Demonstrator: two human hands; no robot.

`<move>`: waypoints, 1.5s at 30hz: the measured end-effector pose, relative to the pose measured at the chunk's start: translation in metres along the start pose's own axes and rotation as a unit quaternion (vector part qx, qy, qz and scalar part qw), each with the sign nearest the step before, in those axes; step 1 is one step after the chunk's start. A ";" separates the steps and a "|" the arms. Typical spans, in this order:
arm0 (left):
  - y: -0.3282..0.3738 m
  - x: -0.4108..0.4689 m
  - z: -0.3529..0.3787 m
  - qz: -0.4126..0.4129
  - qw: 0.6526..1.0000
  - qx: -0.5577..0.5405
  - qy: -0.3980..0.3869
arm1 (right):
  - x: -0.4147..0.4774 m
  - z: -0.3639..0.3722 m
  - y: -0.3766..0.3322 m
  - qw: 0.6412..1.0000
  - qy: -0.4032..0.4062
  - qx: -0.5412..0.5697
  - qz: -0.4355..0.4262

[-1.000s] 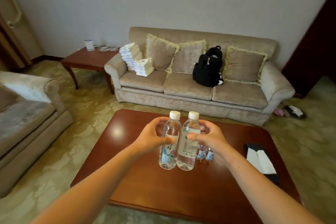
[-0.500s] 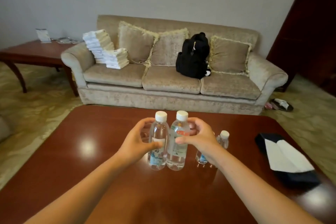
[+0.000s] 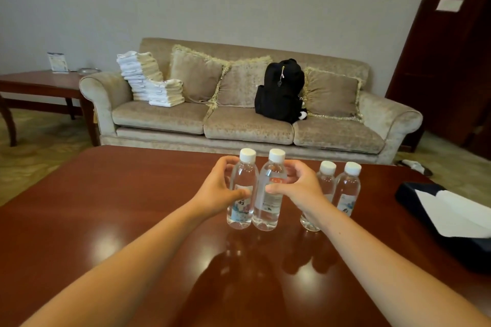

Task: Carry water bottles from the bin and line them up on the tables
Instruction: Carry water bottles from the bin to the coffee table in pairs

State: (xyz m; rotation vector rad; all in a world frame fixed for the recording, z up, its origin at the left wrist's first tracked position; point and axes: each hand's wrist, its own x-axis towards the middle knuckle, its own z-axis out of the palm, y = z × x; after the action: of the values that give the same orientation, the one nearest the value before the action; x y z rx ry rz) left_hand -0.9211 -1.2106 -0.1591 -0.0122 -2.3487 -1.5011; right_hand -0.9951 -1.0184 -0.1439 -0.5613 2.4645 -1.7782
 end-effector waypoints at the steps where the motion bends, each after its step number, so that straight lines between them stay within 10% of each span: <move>1: -0.001 0.002 0.003 -0.007 1.000 0.001 -0.002 | 0.001 0.000 0.003 1.000 0.002 -0.008 0.005; 24: -0.016 0.009 0.006 -0.019 0.999 0.036 0.003 | 0.017 -0.018 -0.013 0.972 -0.120 -0.194 -0.060; 34: 0.006 0.016 0.000 -0.016 0.997 0.081 0.011 | 0.043 -0.032 -0.058 0.858 -0.235 -0.436 -0.136; 45: 0.006 0.014 0.002 -0.022 0.996 0.089 0.006 | 0.048 -0.039 -0.050 0.824 -0.134 -0.529 -0.154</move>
State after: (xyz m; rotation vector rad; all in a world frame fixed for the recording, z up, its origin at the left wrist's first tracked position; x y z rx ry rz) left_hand -0.9339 -1.2084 -0.1501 0.0928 -2.4790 -1.3005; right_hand -1.0366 -1.0122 -0.0768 -1.1835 3.0316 -0.1040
